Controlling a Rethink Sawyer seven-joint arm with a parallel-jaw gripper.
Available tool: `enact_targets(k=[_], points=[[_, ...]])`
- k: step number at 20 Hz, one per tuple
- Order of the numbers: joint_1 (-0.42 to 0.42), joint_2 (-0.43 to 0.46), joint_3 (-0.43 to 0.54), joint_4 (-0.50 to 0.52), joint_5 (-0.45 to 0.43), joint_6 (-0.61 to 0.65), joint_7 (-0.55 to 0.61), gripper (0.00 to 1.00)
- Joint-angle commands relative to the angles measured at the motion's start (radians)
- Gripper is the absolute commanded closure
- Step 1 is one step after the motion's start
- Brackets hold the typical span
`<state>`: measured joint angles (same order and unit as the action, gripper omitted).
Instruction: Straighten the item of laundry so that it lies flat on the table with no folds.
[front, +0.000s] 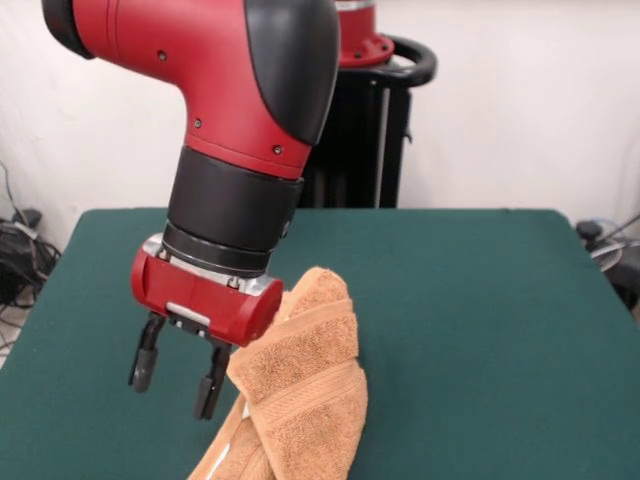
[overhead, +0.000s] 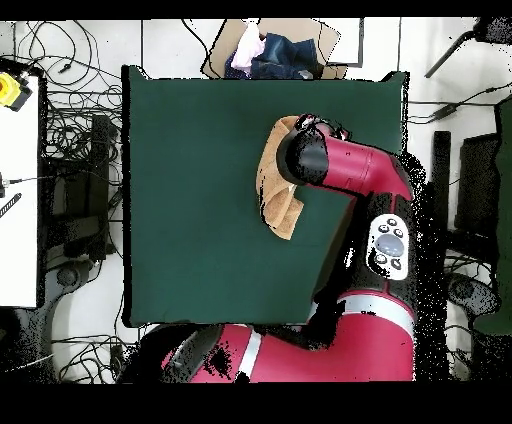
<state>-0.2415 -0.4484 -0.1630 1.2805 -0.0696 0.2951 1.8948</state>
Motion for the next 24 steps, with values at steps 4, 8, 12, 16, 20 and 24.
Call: enact_targets(k=[4,8,12,16,20,24], points=[[-0.007,0.024,0.106,0.018,-0.022,-0.023,0.064,0.00],[-0.031,0.043,0.141,0.007,0.059,0.274,0.039,0.00],[-0.024,0.050,0.137,-0.031,0.088,0.482,0.040,0.00],[-0.026,0.053,0.143,-0.043,0.116,0.591,0.057,0.00],[-0.030,0.055,0.146,-0.056,0.123,0.625,0.050,0.00],[-0.028,0.055,0.142,-0.057,0.120,0.617,0.049,0.00]])
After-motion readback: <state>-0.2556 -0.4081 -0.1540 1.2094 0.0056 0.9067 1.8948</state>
